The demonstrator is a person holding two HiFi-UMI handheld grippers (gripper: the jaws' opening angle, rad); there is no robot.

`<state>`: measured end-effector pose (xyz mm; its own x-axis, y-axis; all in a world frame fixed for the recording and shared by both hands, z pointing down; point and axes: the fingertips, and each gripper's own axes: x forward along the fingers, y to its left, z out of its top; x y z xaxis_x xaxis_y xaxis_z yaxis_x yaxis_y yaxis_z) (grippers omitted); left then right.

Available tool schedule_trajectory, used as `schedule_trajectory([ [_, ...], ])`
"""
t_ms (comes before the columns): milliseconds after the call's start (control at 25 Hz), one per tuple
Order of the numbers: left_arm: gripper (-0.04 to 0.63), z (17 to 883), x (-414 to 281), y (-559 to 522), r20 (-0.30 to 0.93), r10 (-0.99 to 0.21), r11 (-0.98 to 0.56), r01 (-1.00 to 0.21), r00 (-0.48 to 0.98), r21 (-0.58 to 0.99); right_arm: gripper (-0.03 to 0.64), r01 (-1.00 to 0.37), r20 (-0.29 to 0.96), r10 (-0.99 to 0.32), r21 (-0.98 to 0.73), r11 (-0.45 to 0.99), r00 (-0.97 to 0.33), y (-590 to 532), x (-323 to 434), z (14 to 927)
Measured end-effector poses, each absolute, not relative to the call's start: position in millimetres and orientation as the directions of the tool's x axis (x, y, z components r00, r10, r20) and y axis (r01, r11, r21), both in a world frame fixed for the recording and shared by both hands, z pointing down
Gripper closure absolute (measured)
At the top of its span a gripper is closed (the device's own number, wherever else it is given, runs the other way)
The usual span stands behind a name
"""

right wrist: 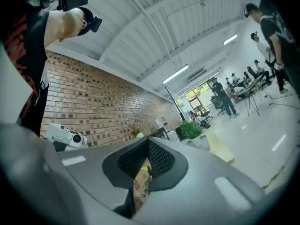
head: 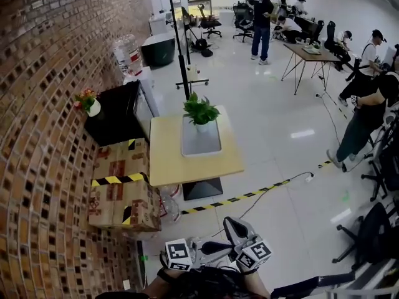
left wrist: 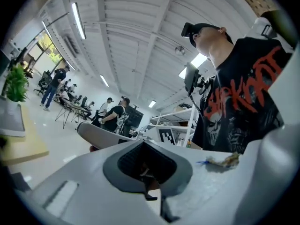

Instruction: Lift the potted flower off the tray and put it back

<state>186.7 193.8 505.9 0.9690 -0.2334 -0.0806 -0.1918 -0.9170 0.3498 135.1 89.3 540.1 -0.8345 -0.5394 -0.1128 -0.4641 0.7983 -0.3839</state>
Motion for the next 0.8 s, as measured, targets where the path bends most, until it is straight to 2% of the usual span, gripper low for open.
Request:
schedule_trajectory([
  [160, 0.601, 500, 184, 211, -0.077, -0.255, -0.923, -0.219, 0.964, 0.317, 0.617, -0.527, -0.094, -0.586, -0.341, 0.778, -0.805, 116, 153, 531],
  [280, 0.601, 485, 175, 225, -0.088, -0.208, -0.949, -0.179, 0.974, 0.26, 0.617, -0.571, -0.125, -0.623, -0.297, 0.766, -0.772, 129, 158, 510],
  [360, 0.601, 475, 162, 228, -0.075, -0.213, -0.959, -0.194, 0.974, 0.206, 0.617, -0.586, -0.131, -0.632, -0.27, 0.764, -0.764, 133, 151, 498],
  [400, 0.601, 470, 151, 226, -0.066, -0.255, -0.953, -0.24, 0.965, 0.184, 0.617, -0.587, -0.13, -0.63, -0.257, 0.768, -0.766, 138, 145, 493],
  [560, 0.601, 472, 89, 209, 0.006, -0.552, -0.818, -0.543, 0.834, 0.188, 0.617, -0.561, -0.087, -0.587, -0.209, 0.801, -0.805, 160, 118, 487],
  [680, 0.601, 464, 60, 217, -0.007, -0.633, -0.751, -0.612, 0.774, 0.247, 0.617, -0.527, -0.07, -0.549, -0.204, 0.825, -0.833, 177, 95, 477],
  [800, 0.601, 471, 49, 224, -0.002, -0.67, -0.722, -0.65, 0.743, 0.238, 0.617, -0.496, -0.06, -0.515, -0.194, 0.846, -0.855, 187, 82, 471],
])
